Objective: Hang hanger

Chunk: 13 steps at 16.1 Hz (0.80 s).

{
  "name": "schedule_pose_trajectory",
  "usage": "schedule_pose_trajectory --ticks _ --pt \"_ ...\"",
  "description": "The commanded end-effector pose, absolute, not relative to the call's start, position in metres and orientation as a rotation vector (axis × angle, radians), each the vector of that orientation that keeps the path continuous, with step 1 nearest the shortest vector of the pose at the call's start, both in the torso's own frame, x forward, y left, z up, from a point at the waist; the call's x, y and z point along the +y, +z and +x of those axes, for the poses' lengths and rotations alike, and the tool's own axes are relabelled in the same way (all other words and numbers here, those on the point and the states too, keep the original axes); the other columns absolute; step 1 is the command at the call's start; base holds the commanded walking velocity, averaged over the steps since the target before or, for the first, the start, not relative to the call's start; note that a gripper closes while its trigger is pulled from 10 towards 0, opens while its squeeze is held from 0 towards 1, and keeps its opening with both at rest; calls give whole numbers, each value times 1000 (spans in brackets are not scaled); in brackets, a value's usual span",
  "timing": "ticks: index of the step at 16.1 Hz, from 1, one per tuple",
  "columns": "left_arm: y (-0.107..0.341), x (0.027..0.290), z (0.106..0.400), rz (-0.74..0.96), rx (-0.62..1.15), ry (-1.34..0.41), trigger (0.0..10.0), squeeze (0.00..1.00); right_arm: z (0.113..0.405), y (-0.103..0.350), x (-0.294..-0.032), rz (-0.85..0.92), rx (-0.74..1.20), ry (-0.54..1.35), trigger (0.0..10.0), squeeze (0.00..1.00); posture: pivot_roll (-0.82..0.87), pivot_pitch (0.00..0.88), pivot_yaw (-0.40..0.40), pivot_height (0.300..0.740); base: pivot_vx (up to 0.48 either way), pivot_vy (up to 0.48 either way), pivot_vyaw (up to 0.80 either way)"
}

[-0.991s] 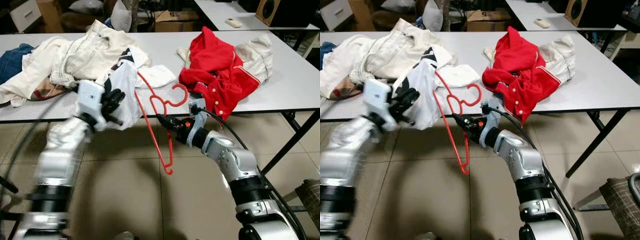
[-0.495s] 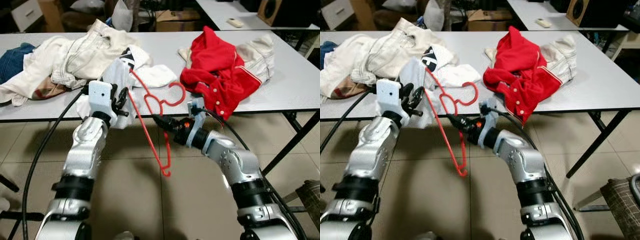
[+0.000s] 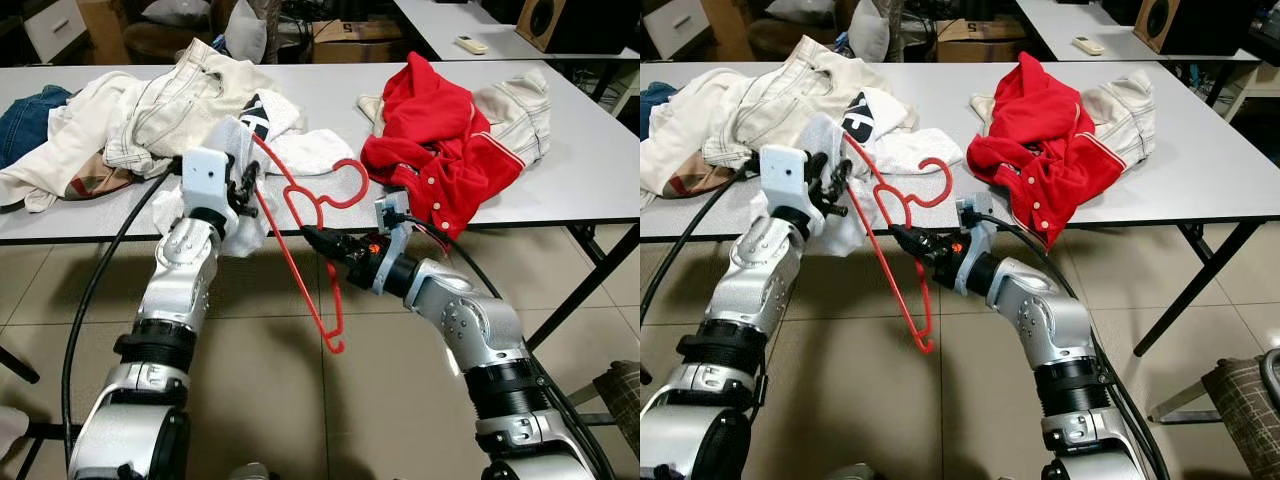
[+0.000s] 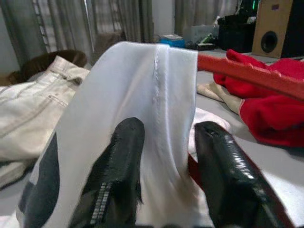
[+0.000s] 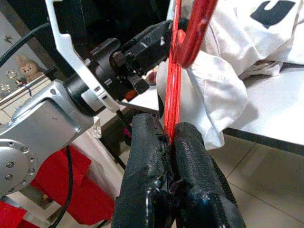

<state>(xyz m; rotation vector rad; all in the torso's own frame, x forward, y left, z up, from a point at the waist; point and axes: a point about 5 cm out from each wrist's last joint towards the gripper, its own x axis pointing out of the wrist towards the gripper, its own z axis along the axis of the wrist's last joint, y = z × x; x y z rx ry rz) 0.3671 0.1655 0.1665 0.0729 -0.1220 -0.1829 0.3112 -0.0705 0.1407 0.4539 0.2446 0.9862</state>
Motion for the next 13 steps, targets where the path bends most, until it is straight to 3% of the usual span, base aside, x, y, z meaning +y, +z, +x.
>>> schedule_pose_trajectory --ticks 1,9,13 --pt "167 169 368 76 -125 -176 0 0 309 145 -71 471 225 996 10000 0 -25 0 58 740 0 0 0" --pt "163 173 366 88 -135 -169 0 0 311 144 -73 471 228 976 10000 0 -22 0 55 740 0 0 0" --pt "177 187 355 285 -115 -342 0 0 316 143 -79 456 227 909 10000 0 -18 0 53 740 0 0 0"
